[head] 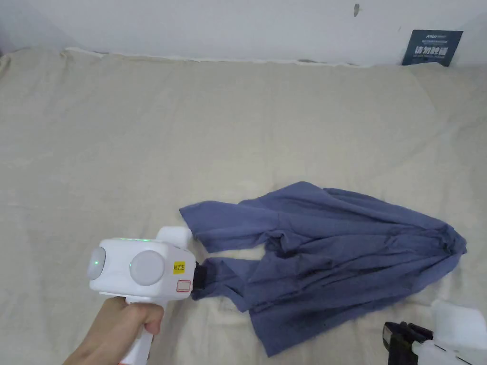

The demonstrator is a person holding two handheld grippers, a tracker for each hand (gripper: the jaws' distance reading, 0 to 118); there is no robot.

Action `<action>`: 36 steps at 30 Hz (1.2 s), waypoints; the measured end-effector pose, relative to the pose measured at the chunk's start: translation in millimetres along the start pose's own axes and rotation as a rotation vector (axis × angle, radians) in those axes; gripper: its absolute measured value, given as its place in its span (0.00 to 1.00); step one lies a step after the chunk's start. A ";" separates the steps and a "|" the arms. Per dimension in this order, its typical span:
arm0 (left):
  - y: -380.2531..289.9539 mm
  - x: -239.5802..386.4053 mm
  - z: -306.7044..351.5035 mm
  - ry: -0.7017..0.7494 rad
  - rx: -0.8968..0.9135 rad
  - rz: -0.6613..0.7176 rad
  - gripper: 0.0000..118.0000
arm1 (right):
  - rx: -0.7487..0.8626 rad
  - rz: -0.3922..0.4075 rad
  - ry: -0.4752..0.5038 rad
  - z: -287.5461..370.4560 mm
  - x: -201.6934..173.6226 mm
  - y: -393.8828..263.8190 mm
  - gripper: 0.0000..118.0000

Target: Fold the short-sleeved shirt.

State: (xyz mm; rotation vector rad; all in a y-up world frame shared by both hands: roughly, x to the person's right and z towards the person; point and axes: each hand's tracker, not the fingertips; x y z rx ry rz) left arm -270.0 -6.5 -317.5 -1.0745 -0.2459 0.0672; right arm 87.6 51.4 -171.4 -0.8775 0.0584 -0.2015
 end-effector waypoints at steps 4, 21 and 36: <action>-4.7 -1.0 -3.6 -0.032 -0.020 0.020 0.00 | 0.051 0.128 0.049 -21.3 -28.3 56.7 0.00; -5.4 -11.0 -4.5 -0.122 -0.041 0.057 0.00 | -0.283 0.483 0.152 -245.0 -138.4 246.2 1.00; -3.8 -25.4 -21.4 -0.132 -0.056 0.066 0.00 | -0.351 0.749 0.072 -291.2 -156.1 215.5 0.90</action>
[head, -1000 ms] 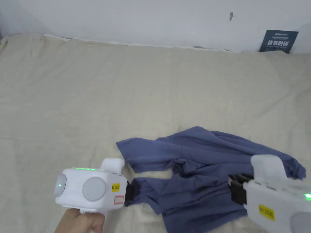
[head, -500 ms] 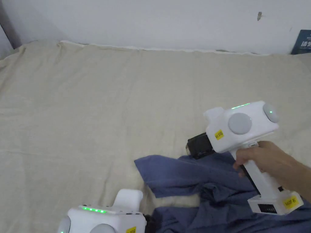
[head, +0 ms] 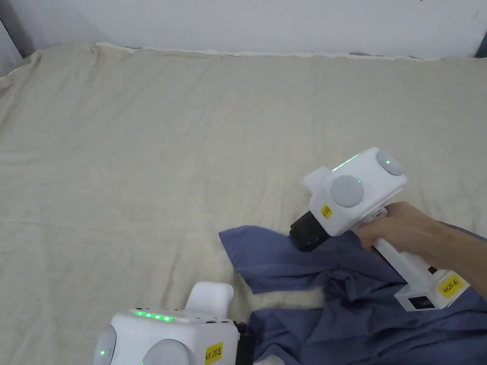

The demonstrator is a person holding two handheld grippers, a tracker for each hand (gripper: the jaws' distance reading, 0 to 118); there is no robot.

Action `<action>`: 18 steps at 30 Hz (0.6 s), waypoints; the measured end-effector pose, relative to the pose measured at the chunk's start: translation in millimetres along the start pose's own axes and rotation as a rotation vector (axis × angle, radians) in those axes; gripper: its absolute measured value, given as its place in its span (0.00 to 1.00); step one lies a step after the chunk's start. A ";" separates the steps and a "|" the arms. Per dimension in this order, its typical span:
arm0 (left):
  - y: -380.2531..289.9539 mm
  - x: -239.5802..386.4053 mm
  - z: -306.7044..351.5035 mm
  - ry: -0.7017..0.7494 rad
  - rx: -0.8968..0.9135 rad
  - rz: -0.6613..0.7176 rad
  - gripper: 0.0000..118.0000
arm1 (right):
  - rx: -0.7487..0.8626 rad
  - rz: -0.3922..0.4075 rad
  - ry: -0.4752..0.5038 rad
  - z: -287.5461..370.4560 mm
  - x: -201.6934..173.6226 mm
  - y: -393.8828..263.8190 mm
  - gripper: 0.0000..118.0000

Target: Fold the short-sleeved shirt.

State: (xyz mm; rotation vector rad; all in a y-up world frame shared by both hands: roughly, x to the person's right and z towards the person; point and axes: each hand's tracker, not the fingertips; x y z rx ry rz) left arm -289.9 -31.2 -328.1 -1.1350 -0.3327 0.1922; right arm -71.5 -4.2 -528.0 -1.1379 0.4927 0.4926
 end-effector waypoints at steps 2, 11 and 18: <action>0.0 -1.3 -0.8 0.000 -0.001 0.000 0.00 | 0.008 0.042 -0.006 -3.3 -9.3 -2.1 0.65; 1.9 -4.3 0.7 -0.017 -0.024 0.026 0.00 | 0.098 -0.053 -0.005 49.5 -0.4 0.3 0.00; 7.8 23.9 59.5 -0.004 0.042 0.053 0.00 | 0.195 -0.190 -0.031 137.2 34.6 -26.2 0.00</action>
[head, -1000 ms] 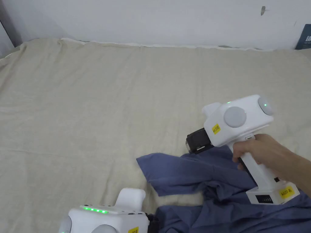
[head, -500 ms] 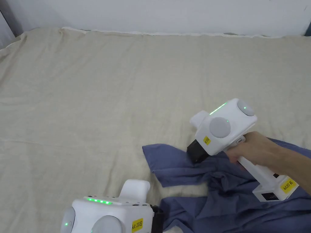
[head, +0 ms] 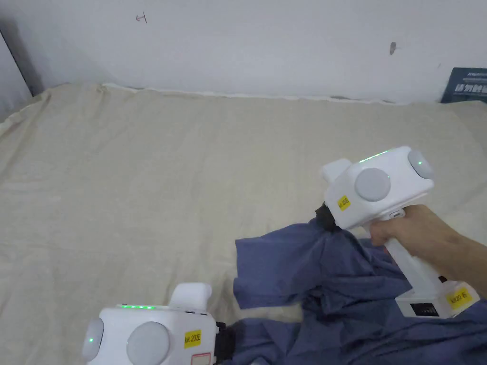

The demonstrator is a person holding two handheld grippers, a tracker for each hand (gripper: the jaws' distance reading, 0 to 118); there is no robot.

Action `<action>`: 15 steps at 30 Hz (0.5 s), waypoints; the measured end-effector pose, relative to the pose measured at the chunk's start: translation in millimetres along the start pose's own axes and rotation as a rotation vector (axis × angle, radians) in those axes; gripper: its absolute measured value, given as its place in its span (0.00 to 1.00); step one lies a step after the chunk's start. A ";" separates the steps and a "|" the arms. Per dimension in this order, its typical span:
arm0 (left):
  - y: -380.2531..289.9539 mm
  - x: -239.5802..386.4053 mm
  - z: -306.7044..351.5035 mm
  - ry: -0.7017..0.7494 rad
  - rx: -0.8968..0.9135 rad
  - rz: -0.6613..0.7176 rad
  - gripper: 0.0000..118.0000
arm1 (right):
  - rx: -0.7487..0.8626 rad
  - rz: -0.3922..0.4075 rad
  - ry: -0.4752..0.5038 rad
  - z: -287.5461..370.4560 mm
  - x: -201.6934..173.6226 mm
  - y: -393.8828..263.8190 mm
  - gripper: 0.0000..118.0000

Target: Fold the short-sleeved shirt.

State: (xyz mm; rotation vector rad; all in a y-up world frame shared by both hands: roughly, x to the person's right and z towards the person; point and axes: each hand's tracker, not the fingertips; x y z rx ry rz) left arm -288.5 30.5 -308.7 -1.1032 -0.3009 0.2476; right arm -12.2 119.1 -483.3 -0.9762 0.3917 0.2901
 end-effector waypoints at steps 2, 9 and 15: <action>6.0 4.5 16.9 0.009 0.022 -0.002 0.00 | 0.044 -0.014 -0.042 35.0 10.1 -1.9 0.00; 40.4 38.4 99.1 0.097 0.193 -0.074 0.00 | 0.239 -0.133 -0.193 177.0 52.7 -27.8 0.00; 95.6 74.2 193.5 0.208 0.385 -0.098 0.00 | 0.434 -0.324 -0.286 297.0 95.2 -57.5 0.00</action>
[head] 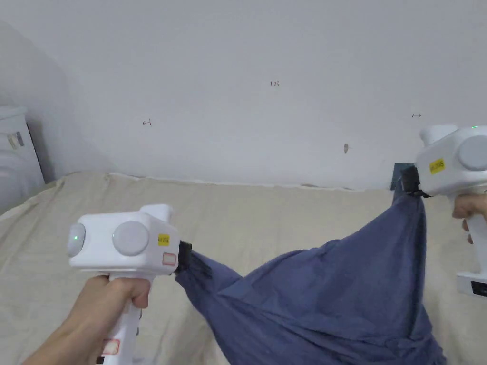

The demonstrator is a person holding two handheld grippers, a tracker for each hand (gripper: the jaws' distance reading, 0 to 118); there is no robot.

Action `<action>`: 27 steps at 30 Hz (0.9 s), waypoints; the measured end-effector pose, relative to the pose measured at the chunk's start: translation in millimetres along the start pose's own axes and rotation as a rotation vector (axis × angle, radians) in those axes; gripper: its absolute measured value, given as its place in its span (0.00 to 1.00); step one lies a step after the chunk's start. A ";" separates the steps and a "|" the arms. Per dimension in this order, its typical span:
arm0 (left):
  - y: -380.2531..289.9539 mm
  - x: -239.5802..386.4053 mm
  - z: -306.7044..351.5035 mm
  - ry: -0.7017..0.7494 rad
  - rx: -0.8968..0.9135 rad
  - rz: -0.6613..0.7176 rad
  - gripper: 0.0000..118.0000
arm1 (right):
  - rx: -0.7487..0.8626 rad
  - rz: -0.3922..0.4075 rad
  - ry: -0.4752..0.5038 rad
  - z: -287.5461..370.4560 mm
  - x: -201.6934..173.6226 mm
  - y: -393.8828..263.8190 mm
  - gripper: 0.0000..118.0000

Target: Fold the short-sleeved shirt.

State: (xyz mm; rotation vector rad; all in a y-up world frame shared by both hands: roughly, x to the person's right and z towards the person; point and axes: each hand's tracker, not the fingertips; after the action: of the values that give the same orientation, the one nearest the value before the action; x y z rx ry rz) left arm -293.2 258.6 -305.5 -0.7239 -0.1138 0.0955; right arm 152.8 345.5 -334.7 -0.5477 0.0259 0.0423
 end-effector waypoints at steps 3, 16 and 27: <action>44.3 -0.2 28.0 0.032 0.048 -0.018 0.00 | 0.083 -0.069 -0.045 45.2 26.9 12.6 0.00; 133.6 -21.3 135.1 0.101 0.206 0.088 0.00 | 0.288 -0.169 -0.118 157.1 79.7 38.9 0.00; 173.2 -14.0 164.6 0.129 0.306 0.110 0.00 | 0.385 -0.119 -0.150 175.9 66.6 88.7 0.00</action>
State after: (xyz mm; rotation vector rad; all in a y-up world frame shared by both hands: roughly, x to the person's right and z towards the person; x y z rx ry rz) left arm -337.8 493.7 -299.3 -0.4290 0.0636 0.1664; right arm 217.5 515.1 -233.2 -0.1596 -0.1425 -0.0375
